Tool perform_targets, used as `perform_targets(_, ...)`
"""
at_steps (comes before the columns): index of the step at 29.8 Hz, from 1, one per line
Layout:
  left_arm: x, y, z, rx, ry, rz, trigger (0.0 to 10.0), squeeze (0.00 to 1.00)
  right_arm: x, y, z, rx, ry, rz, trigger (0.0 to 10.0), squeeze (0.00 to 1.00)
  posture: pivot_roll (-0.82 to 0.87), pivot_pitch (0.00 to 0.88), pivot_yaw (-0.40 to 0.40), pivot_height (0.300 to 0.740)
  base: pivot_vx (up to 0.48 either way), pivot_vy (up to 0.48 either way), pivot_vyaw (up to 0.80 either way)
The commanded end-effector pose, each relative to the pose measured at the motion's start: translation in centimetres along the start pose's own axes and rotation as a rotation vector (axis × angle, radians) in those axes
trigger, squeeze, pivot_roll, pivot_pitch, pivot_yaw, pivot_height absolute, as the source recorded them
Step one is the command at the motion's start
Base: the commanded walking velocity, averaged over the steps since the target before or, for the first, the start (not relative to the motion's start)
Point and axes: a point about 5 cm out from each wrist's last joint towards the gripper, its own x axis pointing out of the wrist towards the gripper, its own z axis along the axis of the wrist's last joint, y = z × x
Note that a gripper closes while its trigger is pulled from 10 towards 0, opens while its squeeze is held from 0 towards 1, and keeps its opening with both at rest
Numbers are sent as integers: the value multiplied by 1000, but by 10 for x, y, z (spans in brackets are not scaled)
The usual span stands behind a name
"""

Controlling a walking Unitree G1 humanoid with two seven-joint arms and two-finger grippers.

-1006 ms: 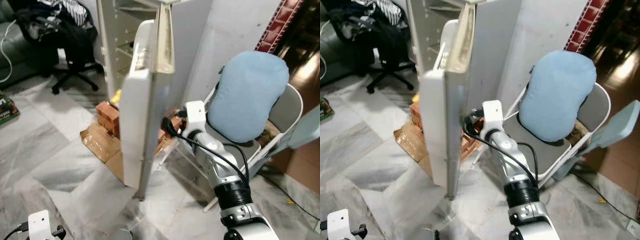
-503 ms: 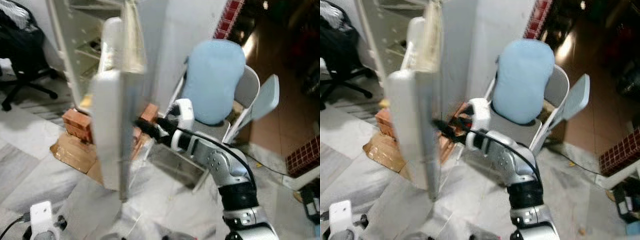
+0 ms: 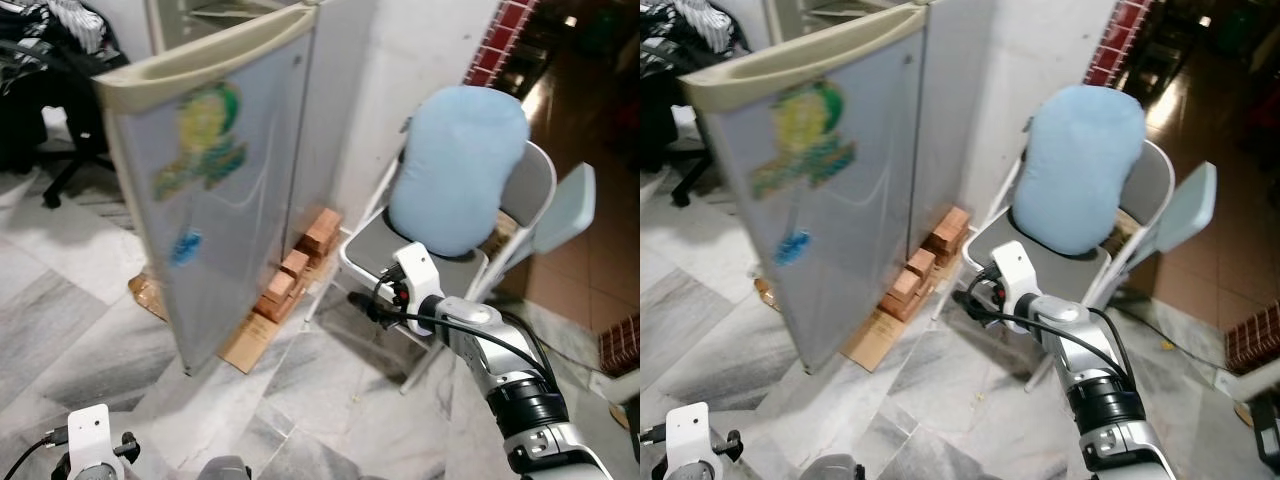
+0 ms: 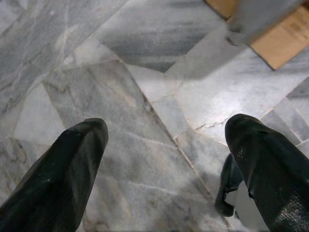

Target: Restocking fridge

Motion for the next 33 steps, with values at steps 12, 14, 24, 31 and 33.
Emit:
perform_targets(12, -5, 3, -10, 20, 0, 10, 10000, 0, -3, -11, -6, 44, -50, -118, 10000, 0, 118, 0, -86, 740, 0, 0, 0)
perform_targets(14, -6, 4, -8, 16, -21, 20, 10000, 0, -5, -14, -5, 50, -62, -146, 10000, 0, 117, 0, -90, 740, 0, 0, 0)
perform_targets(24, -5, 8, 21, 33, -163, 27, 10000, 0, -17, -25, -13, 140, -131, -331, 10000, 0, 112, 0, -83, 740, 0, 412, 0)
perform_targets(31, -6, 7, 26, 45, -192, 17, 10000, 0, -19, -28, -16, 157, -128, -352, 10000, 0, 107, 0, -83, 740, 0, 480, 0)
perform_targets(33, -7, 6, 27, 45, -197, 14, 10000, 0, -20, -28, -17, 158, -128, -357, 10000, 0, 107, 0, -83, 740, 0, 480, 0)
